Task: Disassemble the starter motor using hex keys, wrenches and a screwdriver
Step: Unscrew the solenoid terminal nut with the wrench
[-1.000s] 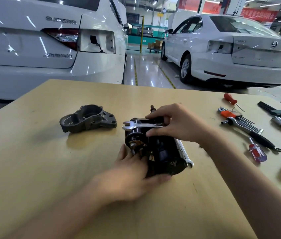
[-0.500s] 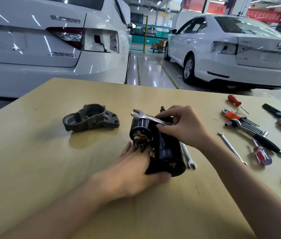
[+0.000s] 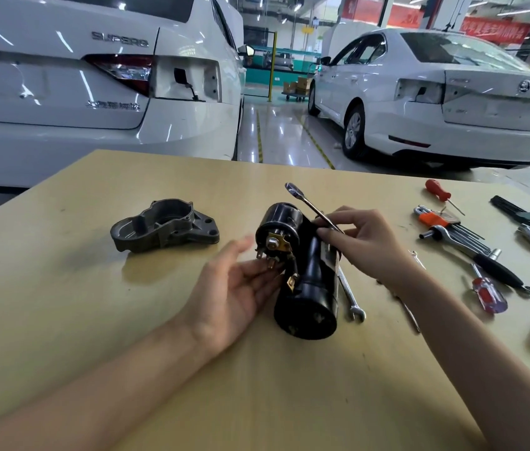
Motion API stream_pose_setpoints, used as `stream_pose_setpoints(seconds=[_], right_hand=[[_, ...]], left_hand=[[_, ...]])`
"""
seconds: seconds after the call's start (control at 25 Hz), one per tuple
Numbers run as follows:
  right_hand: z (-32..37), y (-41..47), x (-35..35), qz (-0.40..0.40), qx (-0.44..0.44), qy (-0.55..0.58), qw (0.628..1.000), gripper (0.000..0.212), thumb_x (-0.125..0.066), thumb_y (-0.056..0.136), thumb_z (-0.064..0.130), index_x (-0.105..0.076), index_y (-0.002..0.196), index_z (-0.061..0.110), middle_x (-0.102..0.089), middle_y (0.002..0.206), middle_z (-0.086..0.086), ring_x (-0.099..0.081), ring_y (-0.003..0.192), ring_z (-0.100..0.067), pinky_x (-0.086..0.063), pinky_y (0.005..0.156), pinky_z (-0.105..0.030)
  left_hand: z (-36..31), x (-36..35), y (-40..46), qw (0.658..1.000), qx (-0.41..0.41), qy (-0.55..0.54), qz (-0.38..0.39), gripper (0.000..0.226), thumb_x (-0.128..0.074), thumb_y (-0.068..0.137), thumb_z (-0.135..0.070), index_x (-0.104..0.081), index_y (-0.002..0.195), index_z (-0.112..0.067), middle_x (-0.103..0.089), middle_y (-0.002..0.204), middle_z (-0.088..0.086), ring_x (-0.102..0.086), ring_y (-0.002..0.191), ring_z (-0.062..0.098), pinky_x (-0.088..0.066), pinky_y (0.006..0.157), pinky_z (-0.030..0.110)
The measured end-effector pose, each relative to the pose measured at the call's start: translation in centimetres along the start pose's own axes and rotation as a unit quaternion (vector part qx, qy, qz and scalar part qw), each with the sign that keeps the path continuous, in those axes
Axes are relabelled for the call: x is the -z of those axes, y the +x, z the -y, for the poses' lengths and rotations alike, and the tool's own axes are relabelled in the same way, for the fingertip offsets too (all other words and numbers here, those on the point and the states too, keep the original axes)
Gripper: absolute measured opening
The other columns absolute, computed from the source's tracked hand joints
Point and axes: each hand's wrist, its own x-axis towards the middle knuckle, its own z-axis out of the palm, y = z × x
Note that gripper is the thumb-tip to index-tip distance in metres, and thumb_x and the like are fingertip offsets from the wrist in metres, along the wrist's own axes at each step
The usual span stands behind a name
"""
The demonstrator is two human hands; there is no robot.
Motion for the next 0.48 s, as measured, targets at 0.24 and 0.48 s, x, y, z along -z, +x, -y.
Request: stream_pose_setpoints(seconds=[0.24, 0.48], right_hand=[[0.3, -0.2, -0.3, 0.01, -0.001, 0.016, 1.0, 0.027, -0.061, 0.089, -0.001, -0.072, 0.08, 0.023, -0.061, 0.083, 0.005, -0.053, 0.067, -0.019, -0.039, 0.06, -0.019], [2.1, -0.1, 1.5, -0.12, -0.047, 0.259, 0.957, 0.037, -0.046, 0.1, 0.032, -0.067, 0.078, 0.011, -0.062, 0.067, 0.001, -0.042, 0.047, -0.009, -0.031, 0.036, -0.017]], left_hand=[[-1.6, 0.7, 1.6, 0.992, 0.016, 0.123, 0.036, 0.036, -0.056, 0.082, -0.035, -0.076, 0.096, -0.009, -0.069, 0.097, 0.015, -0.067, 0.082, 0.025, -0.059, 0.079, 0.041], [-1.1, 1.2, 2.0, 0.991, -0.019, 0.127, 0.032, 0.042, -0.06, 0.08, -0.031, -0.069, 0.107, 0.0, -0.064, 0.106, 0.022, -0.062, 0.089, 0.031, -0.053, 0.091, 0.049]])
